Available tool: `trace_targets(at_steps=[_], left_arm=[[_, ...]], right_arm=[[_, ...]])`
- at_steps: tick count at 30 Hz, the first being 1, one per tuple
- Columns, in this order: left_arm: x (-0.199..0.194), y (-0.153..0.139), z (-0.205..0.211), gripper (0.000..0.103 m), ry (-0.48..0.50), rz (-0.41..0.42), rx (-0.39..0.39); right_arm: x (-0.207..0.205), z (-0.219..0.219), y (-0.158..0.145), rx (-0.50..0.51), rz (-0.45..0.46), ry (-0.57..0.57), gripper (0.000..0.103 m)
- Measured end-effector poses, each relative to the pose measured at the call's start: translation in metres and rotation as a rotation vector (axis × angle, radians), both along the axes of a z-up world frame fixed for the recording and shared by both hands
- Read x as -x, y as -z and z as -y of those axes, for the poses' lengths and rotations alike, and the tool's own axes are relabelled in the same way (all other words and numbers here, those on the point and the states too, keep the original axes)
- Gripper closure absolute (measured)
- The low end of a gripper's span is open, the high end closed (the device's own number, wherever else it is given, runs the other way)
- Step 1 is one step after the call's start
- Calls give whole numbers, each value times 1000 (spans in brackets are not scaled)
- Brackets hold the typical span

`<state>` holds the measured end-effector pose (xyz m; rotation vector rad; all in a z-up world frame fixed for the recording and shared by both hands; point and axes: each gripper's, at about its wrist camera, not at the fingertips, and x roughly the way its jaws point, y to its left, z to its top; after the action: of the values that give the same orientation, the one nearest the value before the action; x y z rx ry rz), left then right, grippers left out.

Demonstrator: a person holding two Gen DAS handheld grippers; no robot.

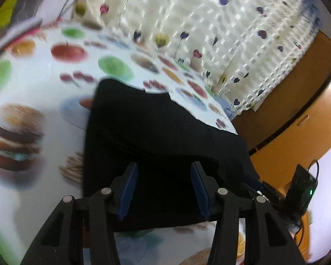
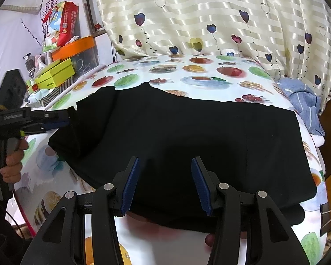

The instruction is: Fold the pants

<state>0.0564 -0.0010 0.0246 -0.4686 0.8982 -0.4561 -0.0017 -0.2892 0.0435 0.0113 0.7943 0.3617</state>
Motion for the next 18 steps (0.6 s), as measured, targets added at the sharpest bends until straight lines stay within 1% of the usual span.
trace_targets(at_steps=[2,4,6,8,11,14,16,18], left_arm=[[-8,3,3,51,-19,-10,-2],[-15,4,4,51,-37,-19,23],[-22,-1,11,51,-22,2,35],[-26,-7,23,51,18,33,32],[-33,-13,56,51,126,65,47],[-34,-15,83,51,213,73,28],[-29,-16,91,51,242,88,14],[-19,-18,87,51,218,114,-23]], right_arm=[[0,1,0,-1,1,3,53],[1,3,0,-2,2,5,53],[0,4,1,-3,0,9,53],[0,6,1,-6,-2,15,53],[-1,8,2,-11,-6,23,53],[0,10,1,-12,-6,28,53],[1,12,-1,-12,-2,31,53],[2,14,-3,-18,2,34,53]])
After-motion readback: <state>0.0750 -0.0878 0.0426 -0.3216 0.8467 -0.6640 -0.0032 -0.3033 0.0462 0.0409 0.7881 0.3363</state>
